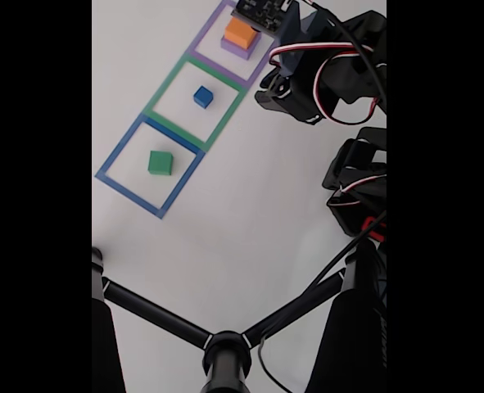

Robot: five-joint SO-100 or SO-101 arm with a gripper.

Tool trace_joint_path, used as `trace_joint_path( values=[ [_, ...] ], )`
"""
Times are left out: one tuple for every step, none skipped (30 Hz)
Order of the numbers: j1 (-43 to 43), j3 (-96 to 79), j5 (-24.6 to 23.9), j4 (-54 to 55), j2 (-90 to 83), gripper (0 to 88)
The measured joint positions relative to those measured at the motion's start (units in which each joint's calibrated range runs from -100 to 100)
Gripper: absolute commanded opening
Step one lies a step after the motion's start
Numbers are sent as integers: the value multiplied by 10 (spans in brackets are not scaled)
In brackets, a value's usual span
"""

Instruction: Tower of hanoi

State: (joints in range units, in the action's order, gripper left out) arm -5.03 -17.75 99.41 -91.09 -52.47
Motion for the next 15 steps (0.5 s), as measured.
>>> trace_joint_path(
  values=[
    [-1,9,0,-10,-1,2],
    [2,17,2,-17,-2,2],
    [5,22,4,-21,-3,3],
    [10,25,0,-24,-4,4],
    [12,26,0,-24,-6,6],
    [15,26,0,-25,-7,8],
    [16,26,0,-25,-7,10],
    [16,26,0,-25,-7,11],
    [20,26,4,-25,-7,14],
    [23,22,2,-25,-9,18],
    [27,15,0,-20,-14,22],
    [29,8,0,-17,-18,30],
    [29,1,0,-11,-21,37],
    [31,-6,0,-8,-24,46],
    [35,-14,4,-2,-25,64]
  ],
)
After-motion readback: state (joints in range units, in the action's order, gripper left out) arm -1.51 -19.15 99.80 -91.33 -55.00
